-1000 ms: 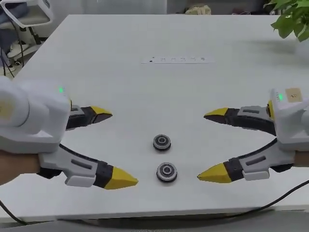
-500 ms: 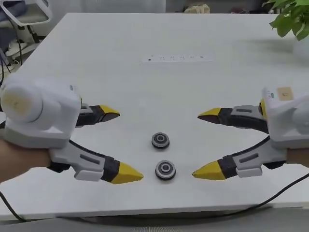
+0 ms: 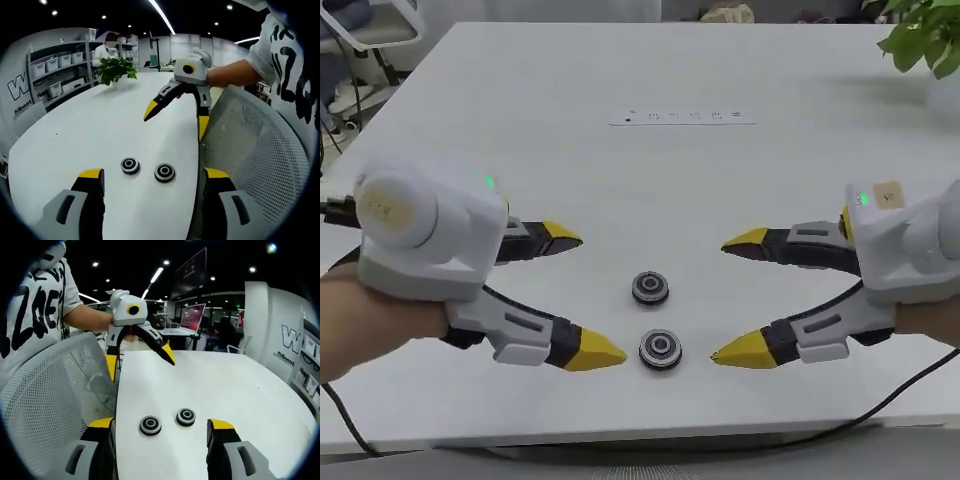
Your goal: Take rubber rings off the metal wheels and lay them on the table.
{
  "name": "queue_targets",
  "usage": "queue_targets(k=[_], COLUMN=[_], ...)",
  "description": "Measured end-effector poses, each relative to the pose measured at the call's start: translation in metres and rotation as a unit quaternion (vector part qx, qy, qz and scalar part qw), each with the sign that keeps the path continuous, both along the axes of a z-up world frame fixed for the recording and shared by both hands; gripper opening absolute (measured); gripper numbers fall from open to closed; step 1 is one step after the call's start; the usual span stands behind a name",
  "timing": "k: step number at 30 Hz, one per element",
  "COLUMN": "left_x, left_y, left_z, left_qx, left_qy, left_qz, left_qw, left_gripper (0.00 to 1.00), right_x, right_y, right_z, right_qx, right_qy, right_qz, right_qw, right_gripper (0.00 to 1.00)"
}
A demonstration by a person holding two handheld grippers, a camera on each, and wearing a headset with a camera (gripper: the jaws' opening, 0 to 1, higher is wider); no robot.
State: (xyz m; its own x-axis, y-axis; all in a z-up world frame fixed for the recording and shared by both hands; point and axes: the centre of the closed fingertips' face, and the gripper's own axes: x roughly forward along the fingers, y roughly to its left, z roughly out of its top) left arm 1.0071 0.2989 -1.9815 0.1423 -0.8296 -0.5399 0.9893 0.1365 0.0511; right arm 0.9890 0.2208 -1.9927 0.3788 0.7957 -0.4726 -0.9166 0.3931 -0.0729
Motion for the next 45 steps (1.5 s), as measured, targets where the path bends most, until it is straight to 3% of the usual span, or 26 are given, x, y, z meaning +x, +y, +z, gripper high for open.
queue_targets(k=[16, 27, 45], left_x=[0.001, -0.002, -0.005], left_y=[-0.009, -0.013, -0.022], left_z=[-0.014, -0.024, -0.038], left_qx=[0.008, 0.017, 0.033], left_qy=[0.014, 0.035, 0.05], left_qz=[-0.012, -0.023, -0.049], left_qw=[0.9998, 0.999, 0.997], left_gripper=[0.73, 0.64, 0.53], right_x=[0.002, 0.003, 0.006], right_y=[0.004, 0.004, 0.008], right_z=[-0.012, -0.02, -0.031], right_qx=[-0.015, -0.016, -0.021], right_qy=[0.009, 0.017, 0.032], right_qz=[0.02, 0.023, 0.036], right_qw=[0.9996, 0.9994, 0.9986], right_gripper=[0.69, 0.66, 0.59])
